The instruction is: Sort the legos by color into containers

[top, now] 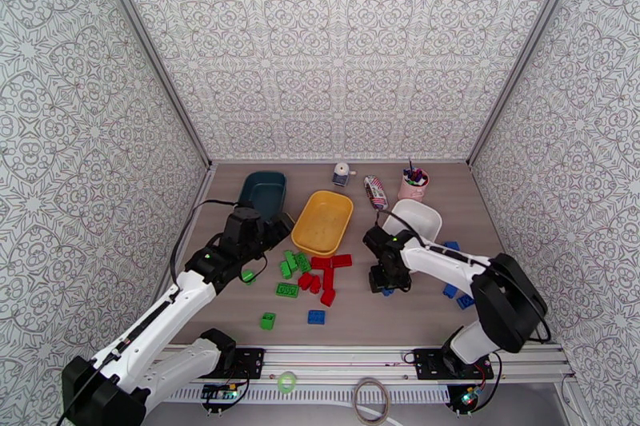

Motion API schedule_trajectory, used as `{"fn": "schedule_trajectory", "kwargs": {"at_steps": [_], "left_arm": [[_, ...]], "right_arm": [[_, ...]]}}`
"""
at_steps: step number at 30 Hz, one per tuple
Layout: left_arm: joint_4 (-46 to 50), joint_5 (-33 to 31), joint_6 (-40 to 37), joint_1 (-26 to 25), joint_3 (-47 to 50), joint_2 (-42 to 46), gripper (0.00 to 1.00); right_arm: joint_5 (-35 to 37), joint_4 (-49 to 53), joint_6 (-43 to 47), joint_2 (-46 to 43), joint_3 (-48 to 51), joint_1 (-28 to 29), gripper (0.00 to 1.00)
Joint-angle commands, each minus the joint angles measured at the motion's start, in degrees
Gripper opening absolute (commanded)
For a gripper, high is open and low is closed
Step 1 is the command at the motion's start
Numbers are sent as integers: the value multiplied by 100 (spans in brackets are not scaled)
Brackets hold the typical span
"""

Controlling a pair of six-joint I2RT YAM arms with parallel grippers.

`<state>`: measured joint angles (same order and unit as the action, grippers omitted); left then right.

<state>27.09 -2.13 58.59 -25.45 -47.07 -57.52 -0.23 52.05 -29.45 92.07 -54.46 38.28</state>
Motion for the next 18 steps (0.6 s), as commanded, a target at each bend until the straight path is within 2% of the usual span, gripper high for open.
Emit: {"fn": "schedule_trajectory", "kwargs": {"at_steps": [1, 7, 10, 12, 18], "left_arm": [[211, 107, 74, 74, -96, 8, 91], [280, 180, 26, 48, -251, -115, 91], [245, 200, -62, -124, -376, -282, 91], [209, 196, -130, -292, -509, -437, 95], [104, 233, -426, -838, -1076, -1047, 96]], "right_arm": [[74, -64, 63, 151, -242, 50, 47], [-216, -42, 97, 51, -486, 41, 21], [-515, 2, 70, -76, -684, 45, 17], [-665, 46, 49, -180, -849, 42, 15], [-676, 185, 6, -297, -1406, 24, 10]]}}
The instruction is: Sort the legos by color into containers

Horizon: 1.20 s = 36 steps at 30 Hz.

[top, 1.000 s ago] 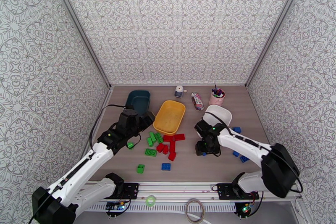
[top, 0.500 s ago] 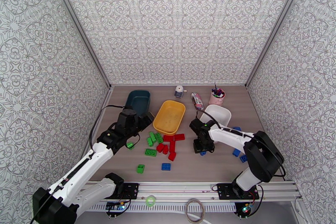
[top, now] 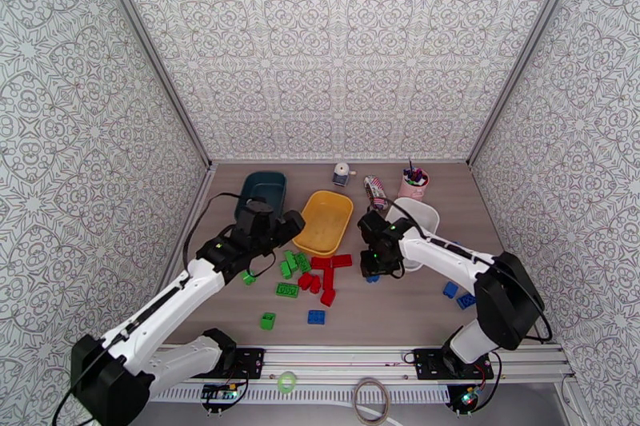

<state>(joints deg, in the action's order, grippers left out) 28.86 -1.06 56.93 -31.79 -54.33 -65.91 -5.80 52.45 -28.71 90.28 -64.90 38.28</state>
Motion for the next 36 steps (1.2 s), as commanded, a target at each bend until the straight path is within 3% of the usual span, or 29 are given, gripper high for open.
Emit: {"fn": "schedule_trajectory", "kwargs": {"at_steps": [1, 14, 21, 30, 34, 36], "left_arm": [[-74, 154, -315, -262, -456, -321, 96], [-268, 278, -614, -710, -1451, -1401, 97], [-145, 350, -873, -754, -2094, -1943, 99], [-324, 552, -985, -750, -2410, -2344, 99], [-273, 635, -1054, -678, -2554, -2470, 99], [-300, 674, -1055, -629, -2544, -2479, 99]], "right_arm": [[-85, 182, -49, -108, -481, 2, 9], [-134, 152, -296, -53, -1480, -1412, 5], [258, 338, -368, -50, -1651, -2209, 5], [785, 603, -371, 220, -1824, -2425, 7], [711, 601, -390, 339, -1843, -2422, 7], [636, 570, -417, 393, -1754, -2427, 12]]}}
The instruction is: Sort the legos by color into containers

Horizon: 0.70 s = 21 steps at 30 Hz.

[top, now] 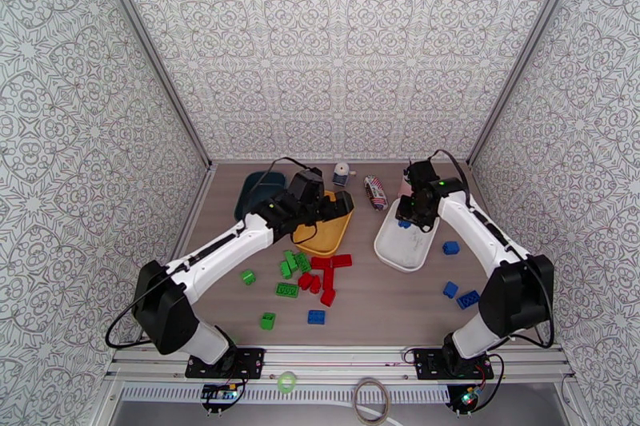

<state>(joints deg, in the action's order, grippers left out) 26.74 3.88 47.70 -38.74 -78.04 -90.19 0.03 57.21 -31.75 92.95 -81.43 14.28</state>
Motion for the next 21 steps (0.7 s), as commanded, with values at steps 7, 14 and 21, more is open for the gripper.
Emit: {"fn": "schedule_trajectory", "kwargs": {"at_steps": [7, 14, 21], "left_arm": [[-220, 232, -46, 273, 210, 196, 99], [-242, 219, 26, 485, 642, 582, 99], [-181, 220, 74, 587, 906, 814, 99]], "right_arm": [[-141, -118, -143, 267, 281, 163, 60], [-253, -175, -152, 990, -29, 481, 50], [-418, -201, -139, 1548, -233, 934, 40]]}}
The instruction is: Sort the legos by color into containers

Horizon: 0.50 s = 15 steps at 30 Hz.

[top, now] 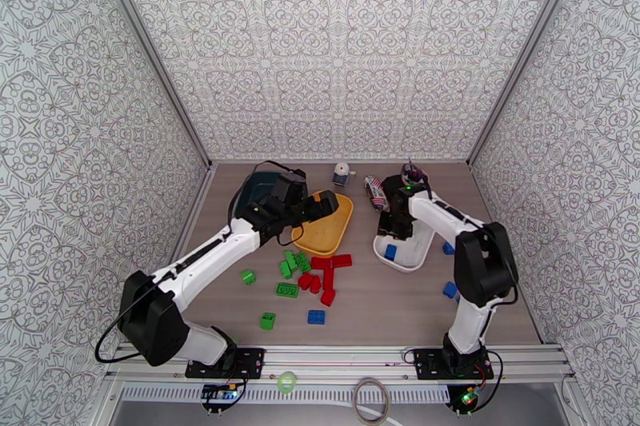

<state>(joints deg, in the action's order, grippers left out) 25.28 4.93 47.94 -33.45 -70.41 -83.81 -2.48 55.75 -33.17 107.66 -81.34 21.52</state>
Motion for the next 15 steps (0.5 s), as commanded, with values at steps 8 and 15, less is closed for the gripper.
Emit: {"fn": "schedule_trajectory", "kwargs": {"at_steps": [8, 15], "left_arm": [[-24, 93, 78, 172, 344, 363, 99], [-96, 133, 118, 243, 464, 409, 99]], "right_arm": [[-284, -187, -49, -154, 207, 805, 39], [-357, -177, -94, -568, 600, 1065, 39]]}}
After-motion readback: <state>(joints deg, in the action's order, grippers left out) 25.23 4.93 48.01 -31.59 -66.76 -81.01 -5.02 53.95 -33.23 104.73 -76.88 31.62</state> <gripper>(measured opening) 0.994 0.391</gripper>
